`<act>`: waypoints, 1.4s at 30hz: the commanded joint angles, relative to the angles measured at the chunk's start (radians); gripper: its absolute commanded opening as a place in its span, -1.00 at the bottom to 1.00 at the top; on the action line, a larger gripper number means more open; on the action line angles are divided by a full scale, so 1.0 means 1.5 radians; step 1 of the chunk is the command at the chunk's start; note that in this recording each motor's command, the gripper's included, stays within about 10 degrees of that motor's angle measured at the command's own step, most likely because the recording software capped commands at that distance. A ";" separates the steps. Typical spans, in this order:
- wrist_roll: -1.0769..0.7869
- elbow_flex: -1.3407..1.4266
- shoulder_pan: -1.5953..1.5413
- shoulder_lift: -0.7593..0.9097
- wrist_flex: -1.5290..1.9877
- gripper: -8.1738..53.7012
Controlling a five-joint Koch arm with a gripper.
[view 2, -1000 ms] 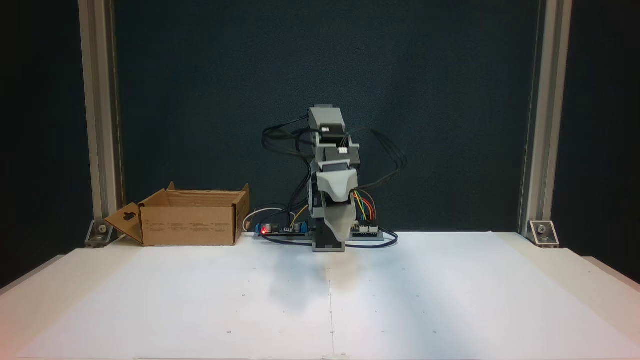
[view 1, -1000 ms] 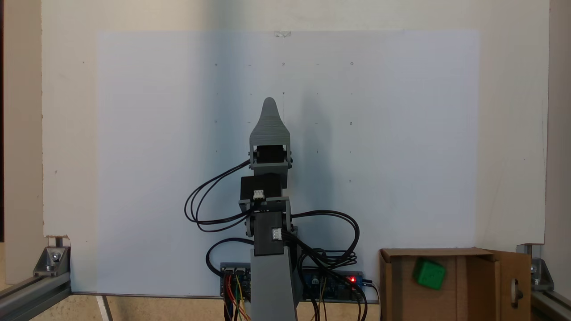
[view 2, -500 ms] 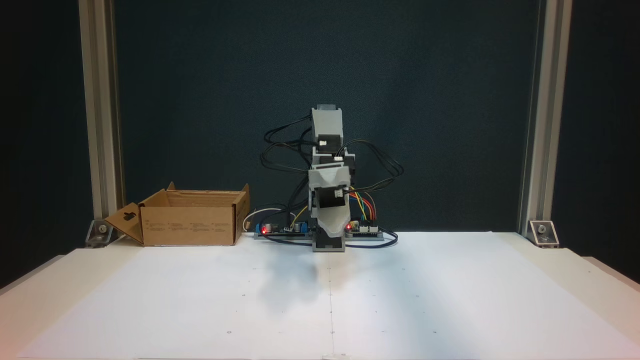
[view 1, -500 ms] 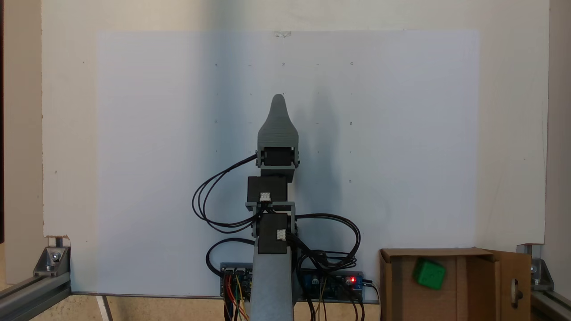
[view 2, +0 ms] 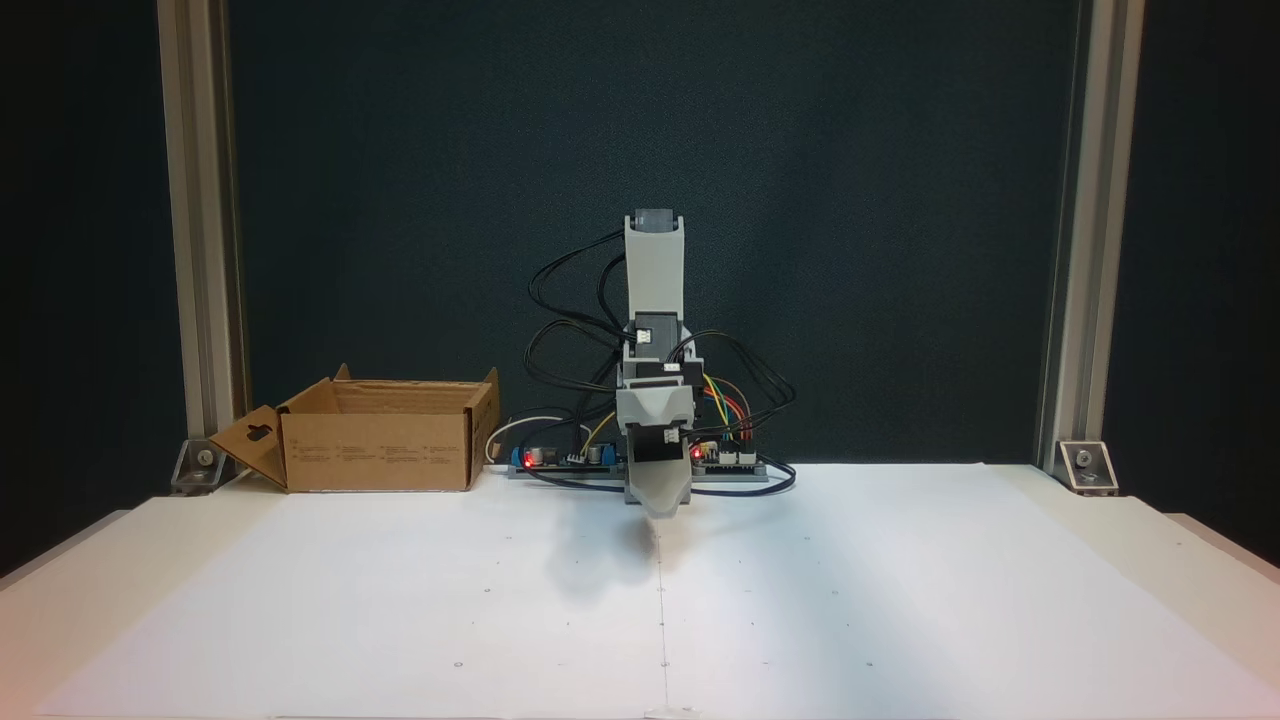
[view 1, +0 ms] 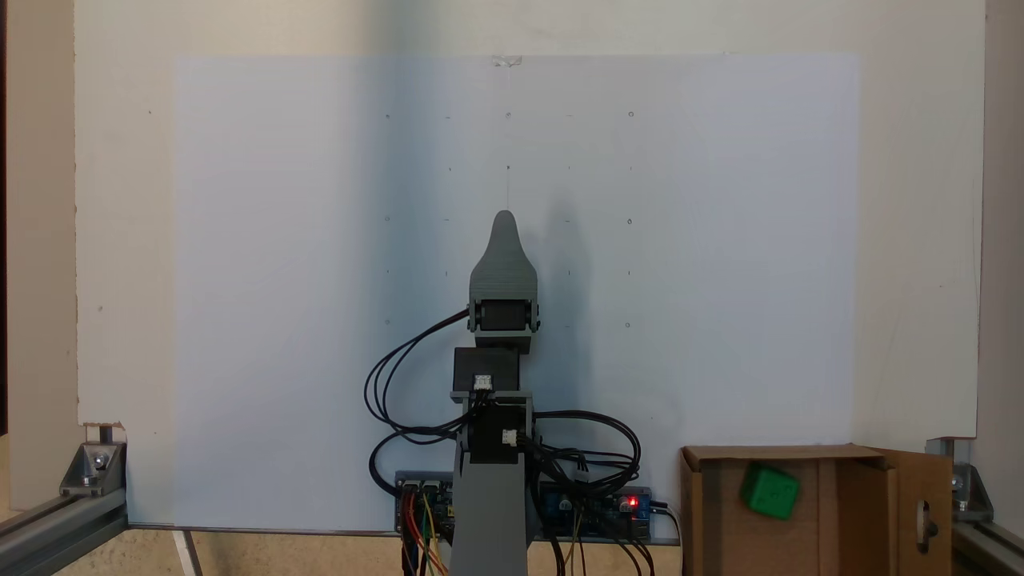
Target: Grasp a green dice and put it in the bin.
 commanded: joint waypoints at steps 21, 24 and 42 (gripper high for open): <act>-0.076 0.195 -0.007 0.077 -0.448 0.68; -0.074 0.195 -0.008 0.075 -0.548 0.73; -0.076 0.197 -0.008 0.071 -0.478 0.72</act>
